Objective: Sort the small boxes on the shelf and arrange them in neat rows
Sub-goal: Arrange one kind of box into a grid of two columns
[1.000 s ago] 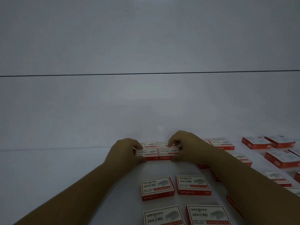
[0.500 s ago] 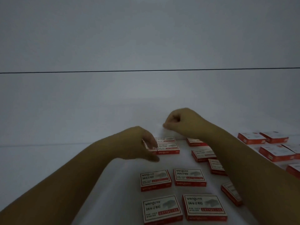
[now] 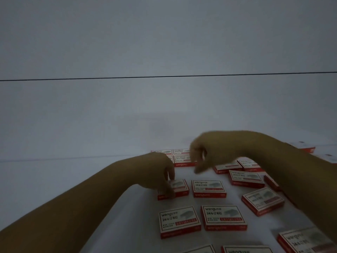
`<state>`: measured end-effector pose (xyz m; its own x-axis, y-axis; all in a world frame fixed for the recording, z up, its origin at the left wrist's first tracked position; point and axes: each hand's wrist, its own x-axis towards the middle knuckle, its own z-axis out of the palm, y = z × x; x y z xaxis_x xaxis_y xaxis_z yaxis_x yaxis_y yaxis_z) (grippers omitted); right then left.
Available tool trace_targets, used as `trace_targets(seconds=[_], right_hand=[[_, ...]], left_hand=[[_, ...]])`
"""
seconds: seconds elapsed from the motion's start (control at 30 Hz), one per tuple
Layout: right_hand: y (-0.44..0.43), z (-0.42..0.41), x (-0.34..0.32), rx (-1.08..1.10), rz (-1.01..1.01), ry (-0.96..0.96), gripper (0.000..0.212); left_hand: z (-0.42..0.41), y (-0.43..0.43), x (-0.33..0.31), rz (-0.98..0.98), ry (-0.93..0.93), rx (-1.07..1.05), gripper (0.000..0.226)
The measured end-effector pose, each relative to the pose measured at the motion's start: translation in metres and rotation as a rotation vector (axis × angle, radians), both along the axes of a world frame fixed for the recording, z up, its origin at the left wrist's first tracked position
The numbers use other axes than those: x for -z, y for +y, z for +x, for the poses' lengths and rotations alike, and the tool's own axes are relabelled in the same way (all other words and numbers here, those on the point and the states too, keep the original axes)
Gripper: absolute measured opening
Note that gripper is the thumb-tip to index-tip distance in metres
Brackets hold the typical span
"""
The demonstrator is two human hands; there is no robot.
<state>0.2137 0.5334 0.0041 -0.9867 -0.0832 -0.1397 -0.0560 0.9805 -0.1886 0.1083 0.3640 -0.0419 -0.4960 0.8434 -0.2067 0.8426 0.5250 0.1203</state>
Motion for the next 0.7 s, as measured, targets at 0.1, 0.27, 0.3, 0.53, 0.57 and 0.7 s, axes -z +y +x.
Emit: trace_targets(seconds=[0.1, 0.27, 0.3, 0.53, 0.57, 0.7], right_hand=[[0.010, 0.013, 0.028, 0.050, 0.164, -0.192, 0.047], [0.012, 0.014, 0.049, 0.039, 0.129, 0.085, 0.045], [0.010, 0.009, 0.050, 0.037, 0.125, 0.142, 0.045], [0.003, -0.015, 0.066, 0.077, 0.131, 0.368, 0.028], [0.005, -0.015, 0.069, 0.095, 0.118, 0.386, 0.027], [0.007, -0.017, 0.077, 0.164, 0.091, 0.441, 0.029]], left_hand=[[-0.010, -0.011, 0.009, 0.124, 0.121, -0.026, 0.040], [-0.022, -0.021, 0.023, 0.339, 0.221, -0.136, 0.036], [-0.022, -0.020, 0.026, 0.366, 0.244, -0.148, 0.039], [-0.027, -0.026, 0.044, 0.410, 0.278, -0.319, 0.061], [-0.028, -0.027, 0.046, 0.416, 0.253, -0.335, 0.061], [-0.028, -0.029, 0.049, 0.503, 0.190, -0.353, 0.052]])
